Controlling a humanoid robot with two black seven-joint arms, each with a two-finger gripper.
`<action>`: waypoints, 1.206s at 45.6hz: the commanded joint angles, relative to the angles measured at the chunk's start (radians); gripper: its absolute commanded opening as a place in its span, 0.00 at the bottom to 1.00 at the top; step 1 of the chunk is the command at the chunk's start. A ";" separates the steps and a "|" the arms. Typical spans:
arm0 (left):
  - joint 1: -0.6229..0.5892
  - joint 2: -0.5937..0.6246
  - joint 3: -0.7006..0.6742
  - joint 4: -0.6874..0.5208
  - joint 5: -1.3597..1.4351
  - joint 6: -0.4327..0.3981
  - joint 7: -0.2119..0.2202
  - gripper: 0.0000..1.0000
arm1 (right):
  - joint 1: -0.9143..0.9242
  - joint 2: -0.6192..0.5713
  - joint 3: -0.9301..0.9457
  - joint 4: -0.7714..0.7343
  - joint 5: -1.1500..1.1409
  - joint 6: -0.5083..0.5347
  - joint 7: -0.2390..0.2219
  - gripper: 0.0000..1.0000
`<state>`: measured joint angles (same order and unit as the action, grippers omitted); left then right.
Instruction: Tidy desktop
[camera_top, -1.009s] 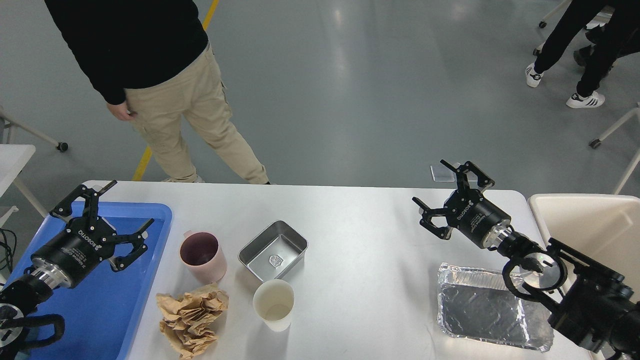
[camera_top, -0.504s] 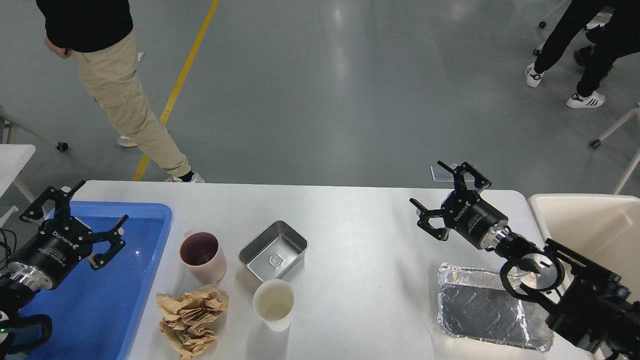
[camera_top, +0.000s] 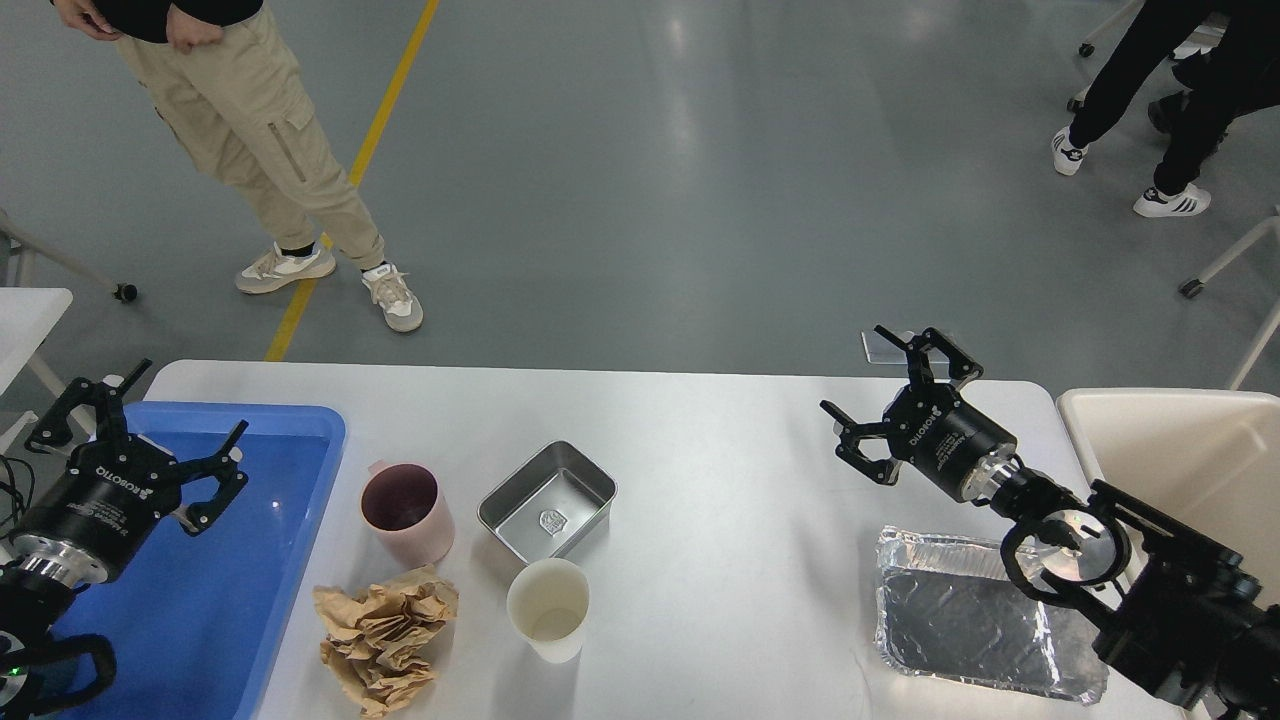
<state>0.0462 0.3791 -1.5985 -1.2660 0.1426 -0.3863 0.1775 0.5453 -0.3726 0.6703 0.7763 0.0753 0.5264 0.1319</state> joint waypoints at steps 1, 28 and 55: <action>0.001 -0.019 -0.008 0.000 0.000 0.007 0.014 0.97 | -0.008 -0.005 0.000 0.001 0.000 0.000 0.000 1.00; 0.041 0.165 0.100 -0.055 0.014 0.201 0.211 0.97 | -0.013 0.000 0.000 0.001 -0.002 0.004 -0.002 1.00; 0.236 0.796 0.089 -0.176 0.072 0.196 0.212 0.97 | -0.021 0.044 0.000 0.003 -0.023 0.003 0.000 1.00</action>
<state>0.2469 1.0572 -1.4939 -1.4321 0.2133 -0.1835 0.3912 0.5284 -0.3285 0.6703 0.7776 0.0523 0.5292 0.1304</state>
